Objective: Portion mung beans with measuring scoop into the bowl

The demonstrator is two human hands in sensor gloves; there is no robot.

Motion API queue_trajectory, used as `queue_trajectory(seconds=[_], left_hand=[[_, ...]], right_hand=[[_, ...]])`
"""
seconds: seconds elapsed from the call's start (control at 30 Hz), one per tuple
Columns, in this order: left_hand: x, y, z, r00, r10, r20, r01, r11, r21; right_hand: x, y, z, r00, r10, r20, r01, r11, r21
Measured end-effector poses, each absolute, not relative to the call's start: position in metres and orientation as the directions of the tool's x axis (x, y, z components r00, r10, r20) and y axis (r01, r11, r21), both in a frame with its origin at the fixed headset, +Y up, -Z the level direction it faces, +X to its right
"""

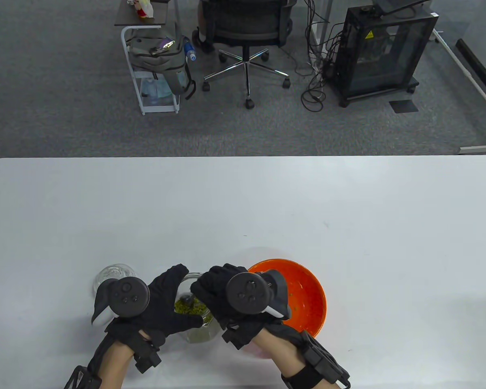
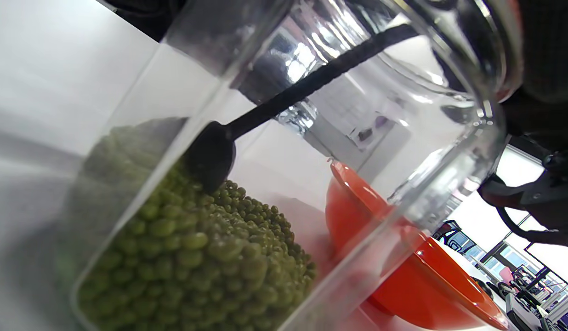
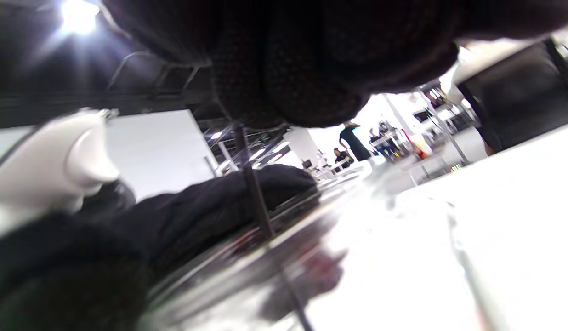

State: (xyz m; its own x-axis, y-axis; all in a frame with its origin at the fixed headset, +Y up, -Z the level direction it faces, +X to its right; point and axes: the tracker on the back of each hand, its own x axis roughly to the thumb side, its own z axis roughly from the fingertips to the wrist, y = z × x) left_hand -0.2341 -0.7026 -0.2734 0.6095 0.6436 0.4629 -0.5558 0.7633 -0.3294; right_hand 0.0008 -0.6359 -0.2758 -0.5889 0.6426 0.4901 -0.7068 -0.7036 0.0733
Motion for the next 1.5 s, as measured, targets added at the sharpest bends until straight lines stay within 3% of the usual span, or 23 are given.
queue_trajectory(seconds=[0.13,0.37,0.67,1.5], left_hand=[[-0.234,-0.703,-0.273,0.611,0.640,0.465,-0.551,0.766,-0.330],[-0.234,-0.702,-0.273,0.611,0.640,0.465,-0.548,0.766,-0.335],[-0.234,-0.702,-0.273,0.610,0.645,0.460,-0.547,0.763,-0.344],[-0.236,-0.702,-0.274,0.613,0.641,0.461,-0.544,0.766,-0.342]], right_hand=[[0.024,-0.651,-0.289,-0.523,0.787,0.329,-0.796,-0.588,0.141],[0.050,-0.668,-0.299,-0.425,0.900,0.093,-0.890,-0.434,0.140],[0.070,-0.666,-0.295,-0.381,0.923,0.052,-0.920,-0.384,0.071],[0.124,-0.684,-0.305,-0.182,0.980,-0.083,-0.980,-0.173,0.102]])
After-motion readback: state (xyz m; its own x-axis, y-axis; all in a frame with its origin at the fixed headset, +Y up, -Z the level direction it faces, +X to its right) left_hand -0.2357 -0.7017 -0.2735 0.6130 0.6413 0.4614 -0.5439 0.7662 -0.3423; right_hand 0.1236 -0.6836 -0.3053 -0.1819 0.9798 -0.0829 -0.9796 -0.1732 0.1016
